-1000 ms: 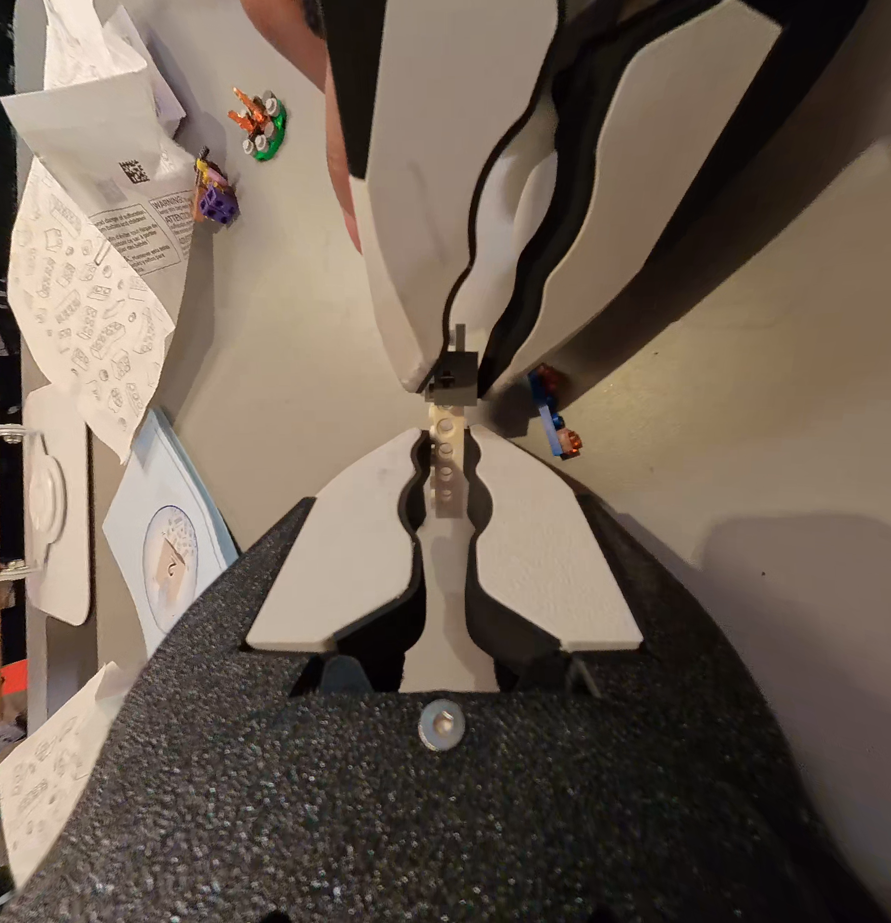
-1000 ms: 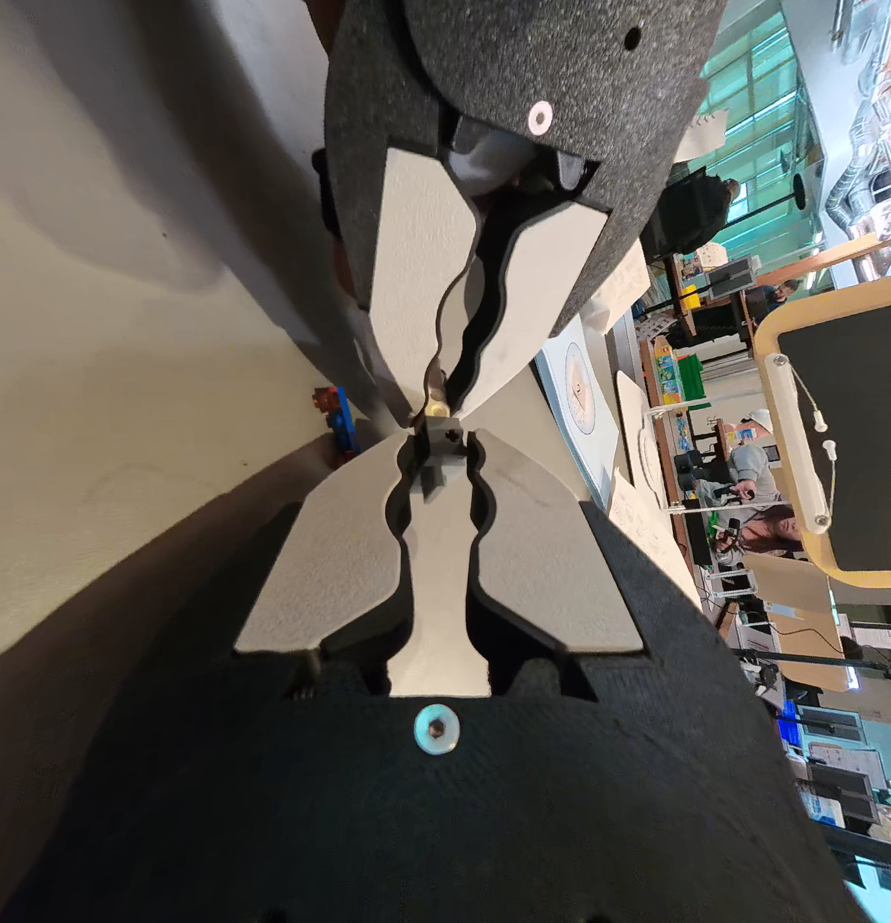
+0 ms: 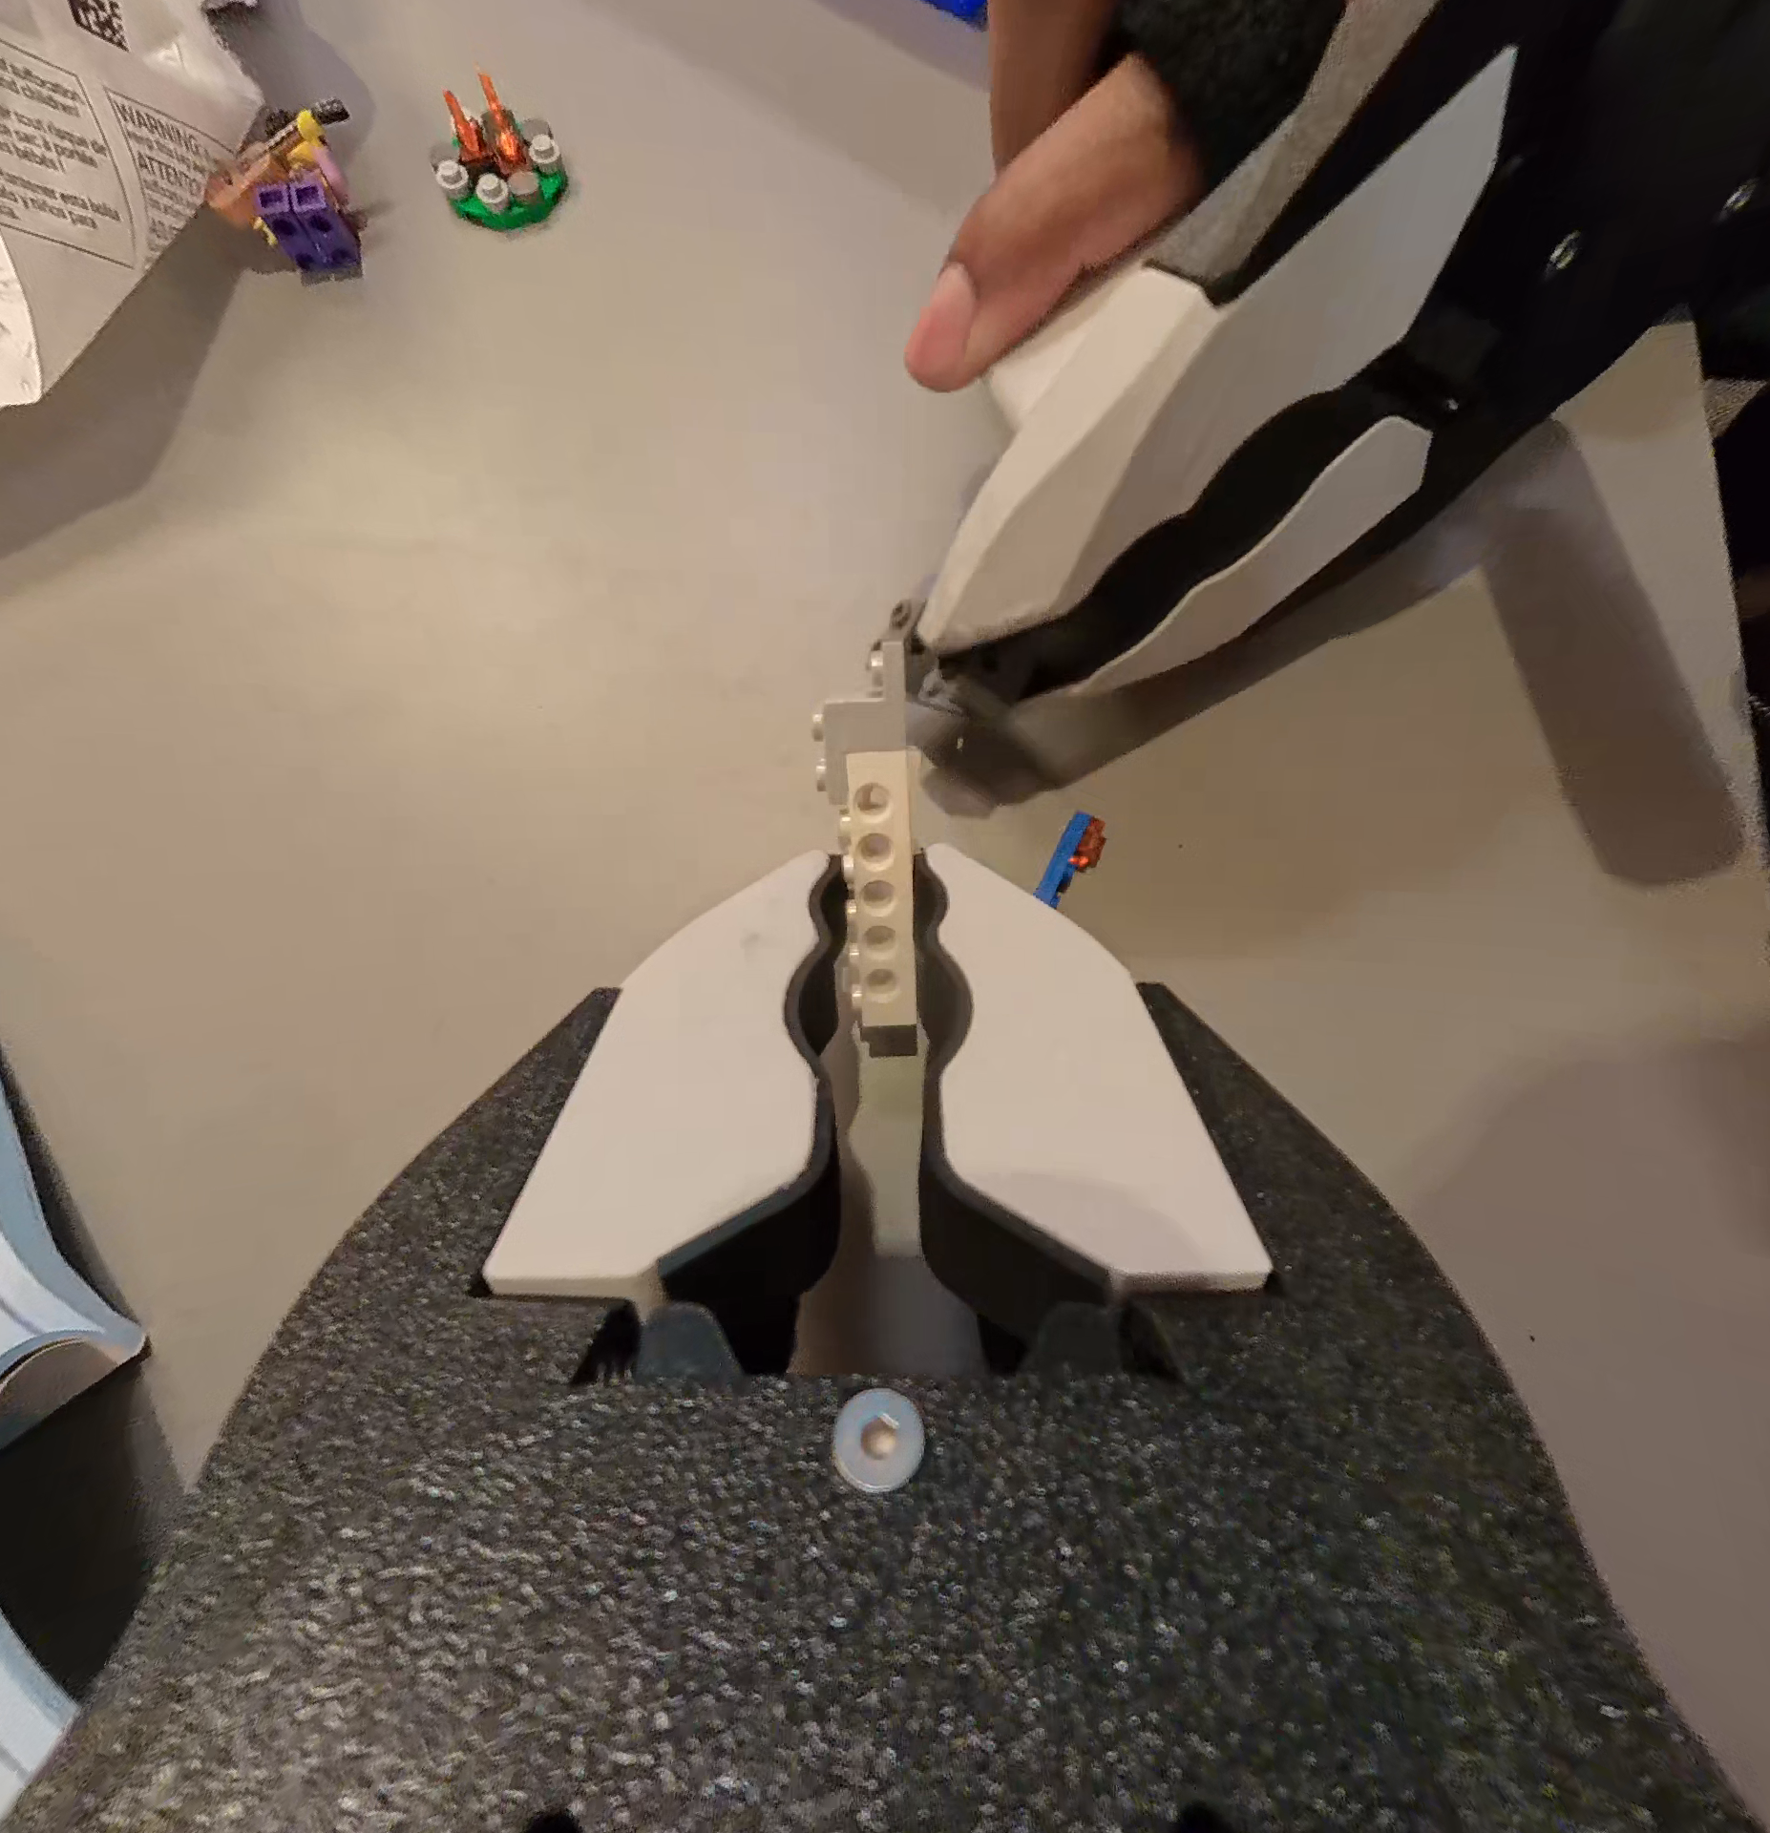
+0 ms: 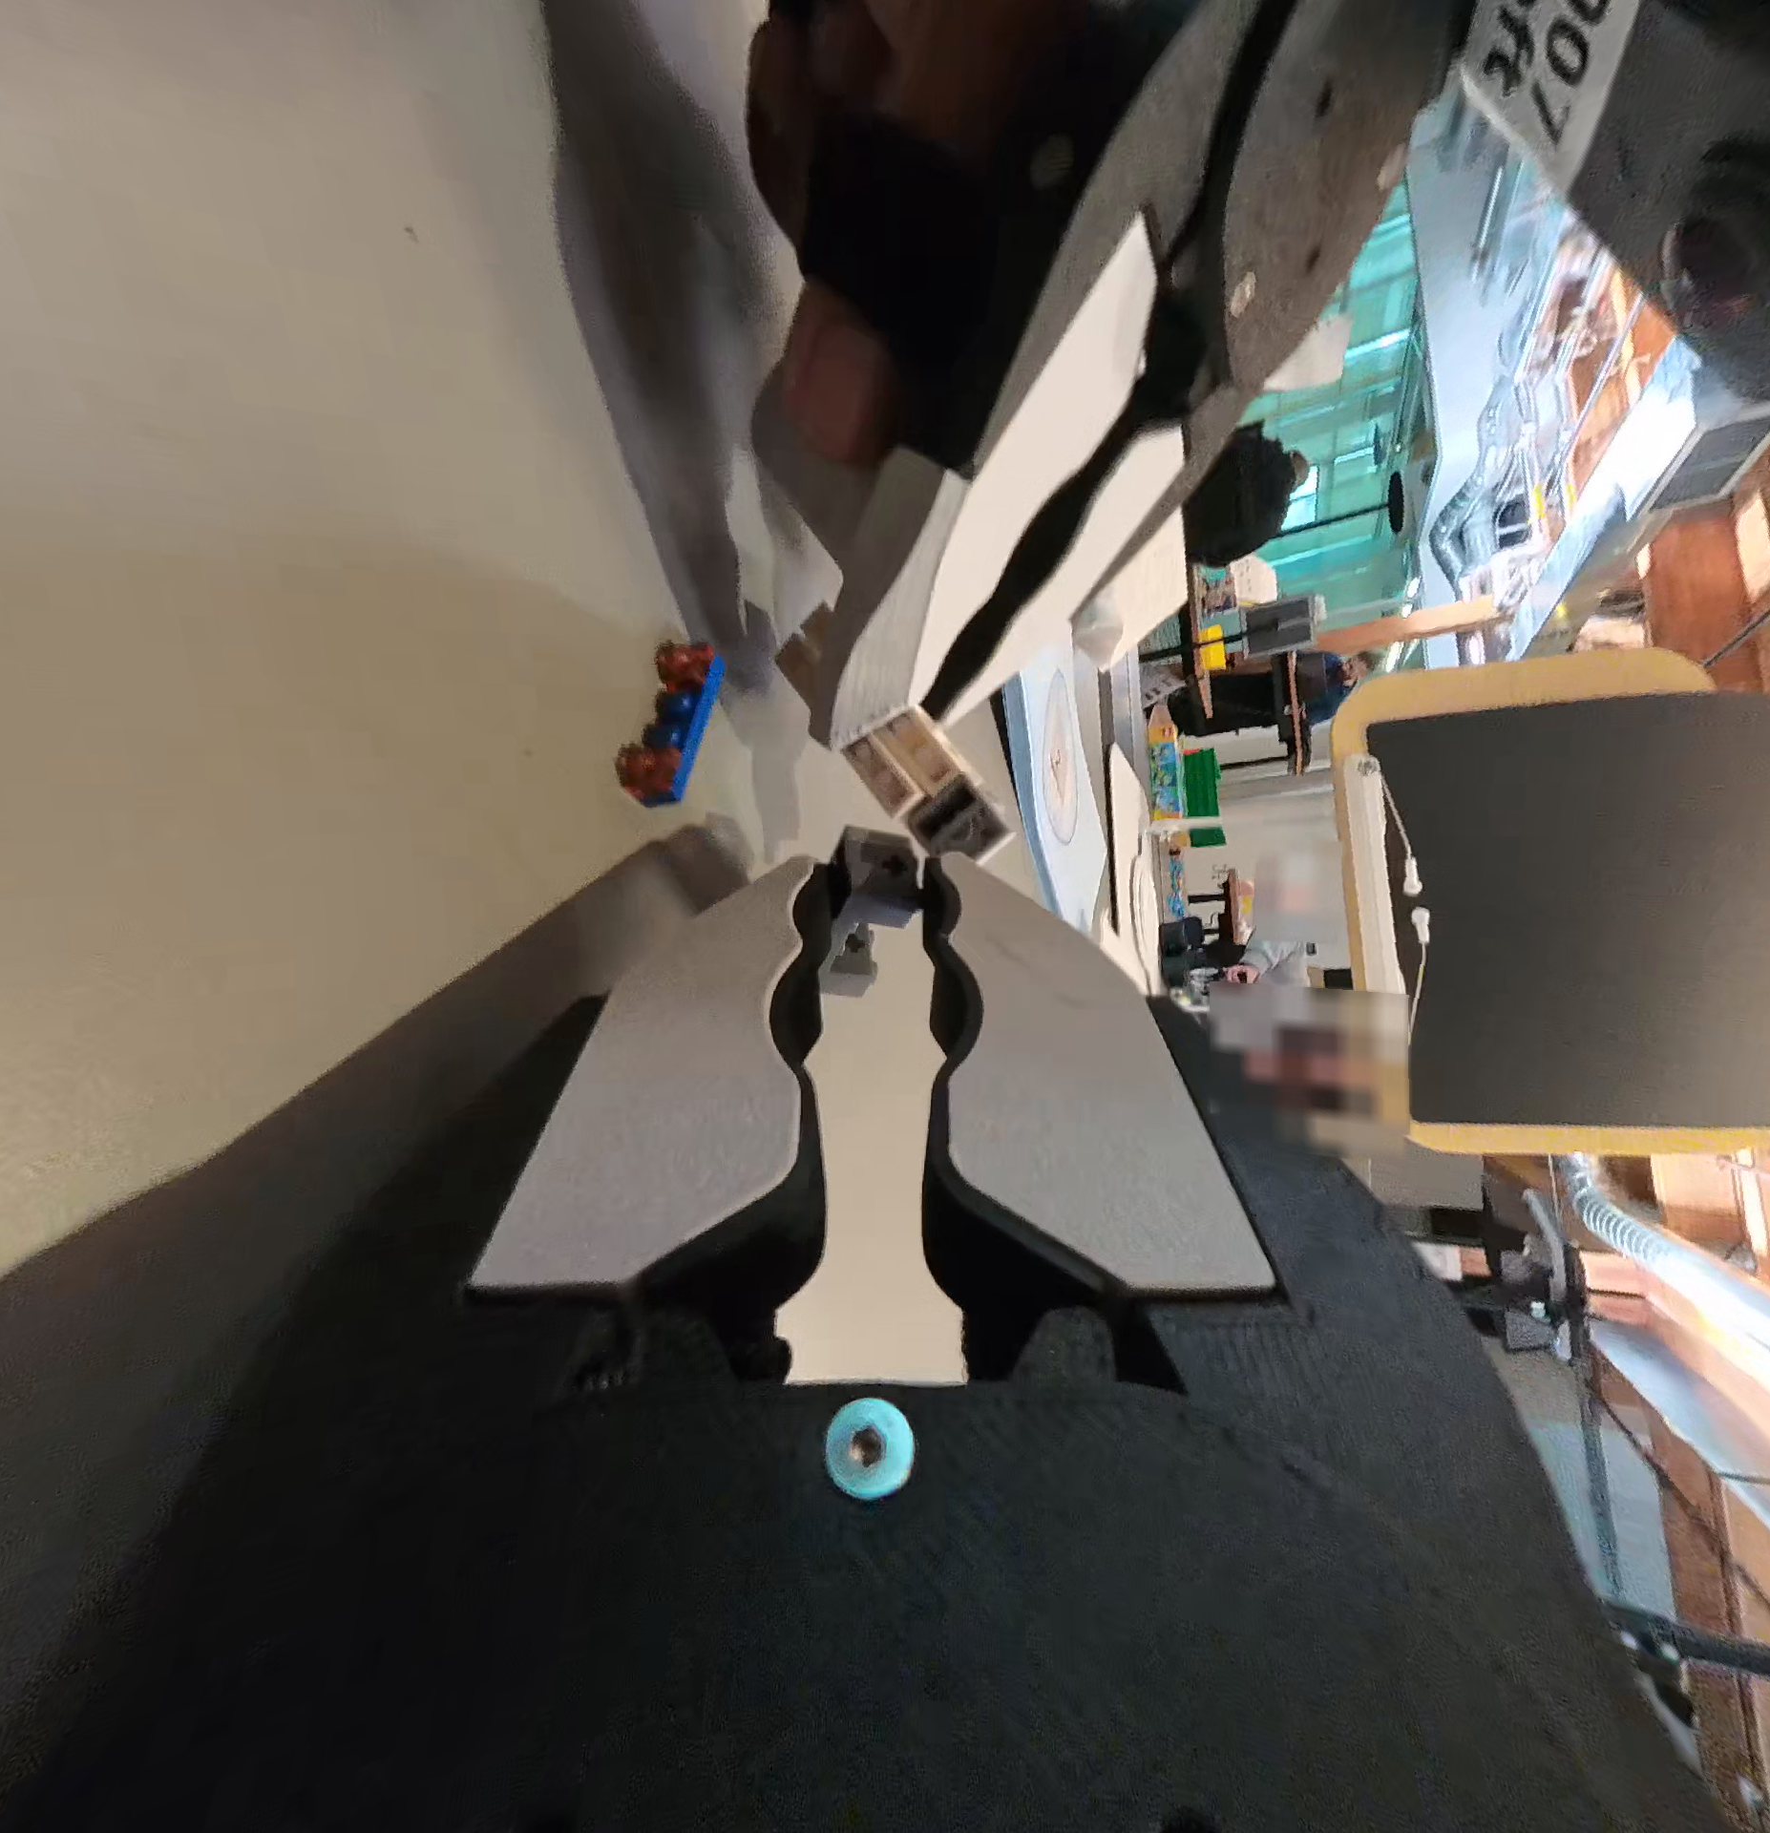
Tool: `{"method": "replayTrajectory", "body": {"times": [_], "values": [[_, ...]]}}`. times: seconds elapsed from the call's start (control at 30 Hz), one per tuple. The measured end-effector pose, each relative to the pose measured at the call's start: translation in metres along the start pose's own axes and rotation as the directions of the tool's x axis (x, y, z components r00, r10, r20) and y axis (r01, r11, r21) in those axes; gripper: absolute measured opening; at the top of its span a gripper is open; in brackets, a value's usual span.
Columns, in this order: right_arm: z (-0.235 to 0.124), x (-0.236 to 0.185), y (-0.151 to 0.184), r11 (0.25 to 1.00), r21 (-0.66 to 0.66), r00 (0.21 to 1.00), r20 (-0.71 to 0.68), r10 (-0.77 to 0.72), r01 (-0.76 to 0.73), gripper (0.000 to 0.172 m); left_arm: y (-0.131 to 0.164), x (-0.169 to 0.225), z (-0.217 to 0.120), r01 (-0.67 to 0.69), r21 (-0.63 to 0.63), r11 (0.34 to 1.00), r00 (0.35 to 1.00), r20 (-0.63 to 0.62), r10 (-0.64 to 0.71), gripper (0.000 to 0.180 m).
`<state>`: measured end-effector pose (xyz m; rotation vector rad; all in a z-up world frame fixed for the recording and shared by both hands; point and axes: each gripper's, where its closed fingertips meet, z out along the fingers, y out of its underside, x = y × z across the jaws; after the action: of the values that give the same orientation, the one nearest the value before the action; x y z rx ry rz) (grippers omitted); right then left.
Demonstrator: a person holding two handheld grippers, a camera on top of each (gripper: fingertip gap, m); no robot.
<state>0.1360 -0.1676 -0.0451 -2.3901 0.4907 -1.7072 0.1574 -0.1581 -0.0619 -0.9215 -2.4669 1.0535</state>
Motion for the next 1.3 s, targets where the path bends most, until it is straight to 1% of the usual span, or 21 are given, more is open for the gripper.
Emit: {"method": "replayTrajectory", "body": {"times": [0.13, 0.23, 0.37, 0.47, 0.53, 0.6, 0.67, 0.7, 0.73, 0.77, 0.87, 0.93, 0.97, 1.0, 1.07, 1.13, 1.17, 1.23, 1.3], "values": [[-0.012, 0.017, 0.01, 0.997, -0.017, 0.994, -0.078, 0.071, -0.073, 0.017, -0.003, -0.001, -0.002, 0.025, 0.026, 0.999, 1.0, -0.009, -0.025, 0.011], [-0.034, 0.042, 0.026, 0.981, -0.047, 0.963, -0.202, 0.176, -0.189, 0.017, -0.006, -0.002, -0.005, 0.044, 0.051, 0.998, 0.999, -0.015, -0.044, 0.011], [-0.089, 0.08, 0.055, 0.912, -0.075, 0.857, -0.381, 0.348, -0.403, 0.017, -0.012, 0.0, -0.008, 0.101, 0.097, 0.99, 0.994, -0.061, -0.096, 0.012], [-0.146, 0.112, 0.09, 0.852, -0.123, 0.757, -0.535, 0.376, -0.509, 0.017, -0.015, 0.002, -0.009, 0.137, 0.12, 0.983, 0.987, -0.097, -0.126, 0.012], [-0.182, 0.126, 0.122, 0.8, -0.172, 0.696, -0.617, 0.367, -0.575, 0.017, -0.017, 0.005, -0.009, 0.146, 0.13, 0.981, 0.984, -0.119, -0.13, 0.012], [-0.206, 0.124, 0.162, 0.7, -0.26, 0.654, -0.656, 0.378, -0.665, 0.017, -0.02, 0.008, -0.01, 0.168, 0.145, 0.975, 0.978, -0.15, -0.147, 0.012], [-0.219, 0.111, 0.195, 0.594, -0.35, 0.641, -0.66, 0.393, -0.724, 0.019, -0.023, 0.01, -0.011, 0.201, 0.162, 0.966, 0.969, -0.177, -0.172, 0.011], [-0.222, 0.103, 0.206, 0.549, -0.387, 0.64, -0.655, 0.402, -0.741, 0.026, -0.024, 0.01, -0.012, 0.213, 0.167, 0.963, 0.965, -0.189, -0.181, 0.011], [-0.223, 0.098, 0.212, 0.519, -0.413, 0.642, -0.648, 0.41, -0.748, 0.031, -0.025, 0.01, -0.012, 0.224, 0.174, 0.959, 0.962, -0.198, -0.189, 0.011], [-0.222, 0.095, 0.212, 0.509, -0.428, 0.647, -0.641, 0.412, -0.747, 0.035, -0.026, 0.01, -0.013, 0.23, 0.178, 0.957, 0.96, -0.203, -0.193, 0.011], [-0.212, 0.099, 0.193, 0.554, -0.427, 0.679, -0.614, 0.402, -0.714, 0.035, -0.026, 0.009, -0.012, 0.198, 0.177, 0.964, 0.97, -0.177, -0.167, 0.011], [-0.194, 0.103, 0.167, 0.622, -0.396, 0.713, -0.566, 0.414, -0.675, 0.034, -0.026, 0.011, -0.011, 0.13, 0.176, 0.976, 0.984, -0.145, -0.104, 0.011], [-0.179, 0.102, 0.148, 0.658, -0.36, 0.728, -0.522, 0.445, -0.661, 0.033, -0.027, 0.012, -0.01, 0.084, 0.176, 0.981, 0.991, -0.117, -0.064, 0.011], [-0.161, 0.096, 0.126, 0.691, -0.313, 0.742, -0.452, 0.495, -0.652, 0.031, -0.027, 0.012, -0.01, 0.034, 0.172, 0.985, 0.996, -0.089, -0.019, 0.012], [-0.12, 0.077, 0.077, 0.738, -0.21, 0.764, -0.266, 0.588, -0.641, 0.029, -0.028, 0.017, -0.009, -0.068, 0.166, 0.984, 0.996, -0.049, 0.077, 0.011], [-0.082, 0.054, 0.03, 0.769, -0.123, 0.778, -0.062, 0.625, -0.628, 0.029, -0.029, 0.021, -0.007, -0.158, 0.152, 0.976, 0.987, -0.014, 0.162, 0.012], [-0.067, 0.043, 0.012, 0.781, -0.096, 0.782, 0.025, 0.622, -0.618, 0.029, -0.028, 0.024, -0.006, -0.208, 0.138, 0.968, 0.978, 0.0, 0.21, 0.012], [-0.045, 0.024, -0.014, 0.809, -0.063, 0.793, 0.167, 0.586, -0.584, 0.033, -0.024, 0.029, -0.004, -0.324, 0.099, 0.941, 0.946, 0.032, 0.322, 0.012], [-0.032, 0.014, -0.026, 0.826, -0.06, 0.791, 0.255, 0.556, -0.561, 0.033, -0.02, 0.028, -0.001, -0.396, 0.041, 0.917, 0.917, 0.073, 0.392, 0.012]]}}
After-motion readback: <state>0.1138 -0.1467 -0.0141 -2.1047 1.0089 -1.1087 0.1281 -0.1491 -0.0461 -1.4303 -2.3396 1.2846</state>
